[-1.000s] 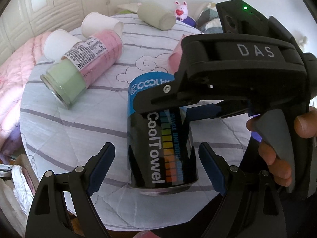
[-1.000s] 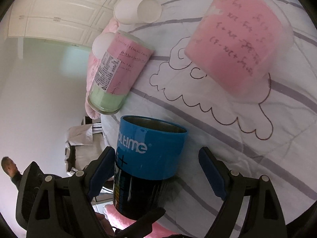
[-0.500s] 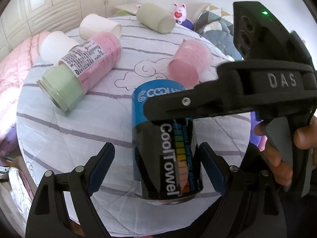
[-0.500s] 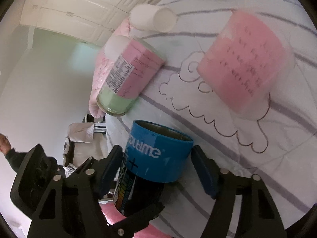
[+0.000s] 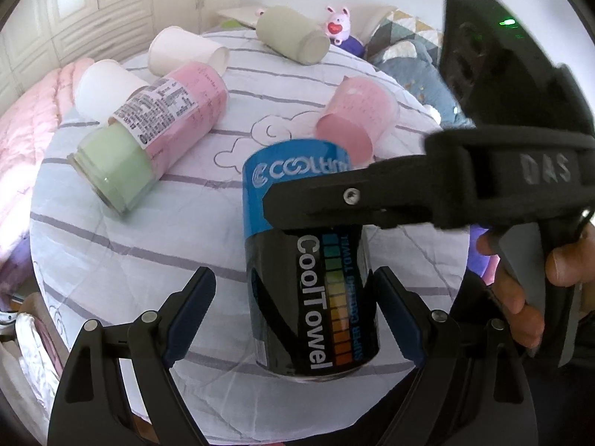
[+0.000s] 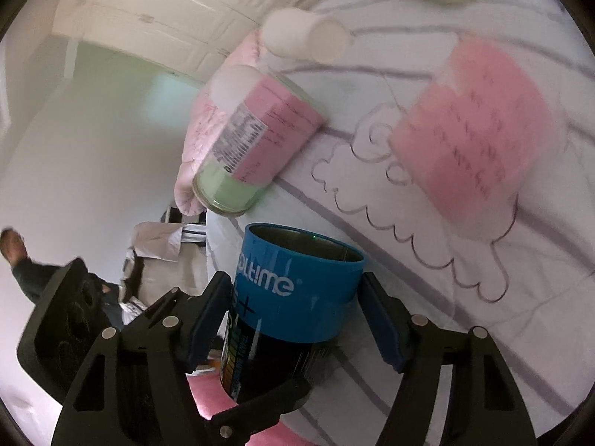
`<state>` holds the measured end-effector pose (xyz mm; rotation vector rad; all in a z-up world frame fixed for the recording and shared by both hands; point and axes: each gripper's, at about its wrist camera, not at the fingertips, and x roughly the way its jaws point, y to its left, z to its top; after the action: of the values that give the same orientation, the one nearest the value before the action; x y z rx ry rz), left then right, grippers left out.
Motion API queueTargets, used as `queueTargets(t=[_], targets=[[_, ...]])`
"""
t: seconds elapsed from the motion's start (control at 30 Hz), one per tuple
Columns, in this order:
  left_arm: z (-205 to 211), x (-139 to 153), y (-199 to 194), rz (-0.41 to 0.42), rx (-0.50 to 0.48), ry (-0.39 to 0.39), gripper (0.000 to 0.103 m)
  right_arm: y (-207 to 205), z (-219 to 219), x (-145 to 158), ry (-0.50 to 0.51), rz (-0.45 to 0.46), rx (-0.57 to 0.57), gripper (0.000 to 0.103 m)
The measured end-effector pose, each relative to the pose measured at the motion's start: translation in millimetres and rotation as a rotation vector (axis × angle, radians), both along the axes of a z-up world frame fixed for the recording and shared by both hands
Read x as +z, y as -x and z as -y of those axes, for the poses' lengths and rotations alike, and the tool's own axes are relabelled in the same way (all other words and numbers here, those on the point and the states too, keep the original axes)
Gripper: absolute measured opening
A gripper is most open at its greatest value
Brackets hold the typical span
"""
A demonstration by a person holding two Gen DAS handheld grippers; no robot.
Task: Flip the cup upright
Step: 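Lift and rotate the tumbler with the right gripper, mouth turning up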
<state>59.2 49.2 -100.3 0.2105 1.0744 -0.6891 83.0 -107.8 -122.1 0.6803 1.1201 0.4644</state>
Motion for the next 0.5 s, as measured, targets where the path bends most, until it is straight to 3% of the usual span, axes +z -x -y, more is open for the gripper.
queueTargets(t=[0.27,0.5], targets=[[6,8,-19,0.021,0.041,0.023,0.088,8,-15,49,0.330,0.353,0.012,0.071],[3,4,-24,0.010,0.076,0.035,0.088,11,-21,58,0.507,0.517,0.025,0.071]])
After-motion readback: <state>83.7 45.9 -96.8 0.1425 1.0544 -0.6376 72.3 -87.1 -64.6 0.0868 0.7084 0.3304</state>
